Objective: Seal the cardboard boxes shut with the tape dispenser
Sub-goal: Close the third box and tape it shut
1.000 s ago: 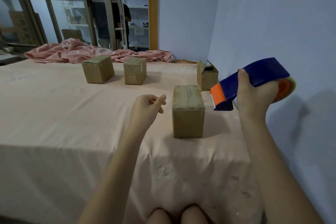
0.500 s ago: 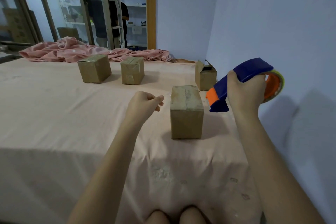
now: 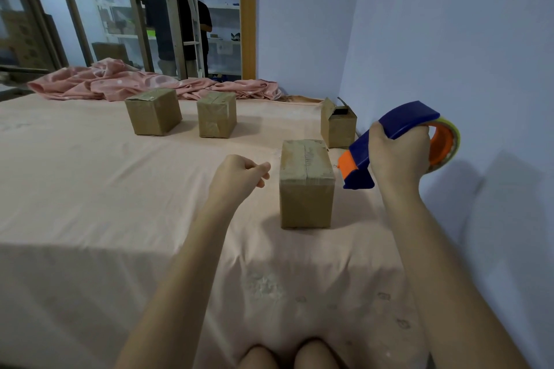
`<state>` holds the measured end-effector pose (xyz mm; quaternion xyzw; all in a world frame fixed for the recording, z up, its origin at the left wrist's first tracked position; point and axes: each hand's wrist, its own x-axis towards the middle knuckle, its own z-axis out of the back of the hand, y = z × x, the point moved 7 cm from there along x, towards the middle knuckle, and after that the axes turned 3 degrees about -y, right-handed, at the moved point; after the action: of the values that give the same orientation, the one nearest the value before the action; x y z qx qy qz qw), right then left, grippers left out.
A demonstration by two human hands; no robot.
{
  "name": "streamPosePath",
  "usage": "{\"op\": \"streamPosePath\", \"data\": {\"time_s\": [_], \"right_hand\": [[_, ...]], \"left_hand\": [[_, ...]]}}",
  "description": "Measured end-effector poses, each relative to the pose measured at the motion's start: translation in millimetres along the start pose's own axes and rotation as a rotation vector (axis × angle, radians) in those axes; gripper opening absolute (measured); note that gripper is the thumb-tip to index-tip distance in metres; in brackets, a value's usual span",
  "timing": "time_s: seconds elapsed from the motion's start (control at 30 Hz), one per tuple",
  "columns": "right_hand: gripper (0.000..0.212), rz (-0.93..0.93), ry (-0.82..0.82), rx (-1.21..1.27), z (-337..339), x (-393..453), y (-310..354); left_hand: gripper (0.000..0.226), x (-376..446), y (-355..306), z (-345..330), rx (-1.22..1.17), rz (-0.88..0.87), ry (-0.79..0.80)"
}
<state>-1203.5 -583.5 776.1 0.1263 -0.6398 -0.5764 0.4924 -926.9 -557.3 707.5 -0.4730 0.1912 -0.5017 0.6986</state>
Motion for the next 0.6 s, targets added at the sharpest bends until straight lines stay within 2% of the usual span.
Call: {"op": "streamPosePath", "data": {"time_s": [0.33,0.6], "right_hand": [[0.051,-0.042,0.044,-0.026,-7,-4,-9],[0.052,-0.065,0.040,-0.055,-7,-5,-11]], "left_hand": [[0.034,-10,17,-23,-0.107,0.045,0.024],[0.028,-28,17,-33,-0.102,0.069,-0.096]]}}
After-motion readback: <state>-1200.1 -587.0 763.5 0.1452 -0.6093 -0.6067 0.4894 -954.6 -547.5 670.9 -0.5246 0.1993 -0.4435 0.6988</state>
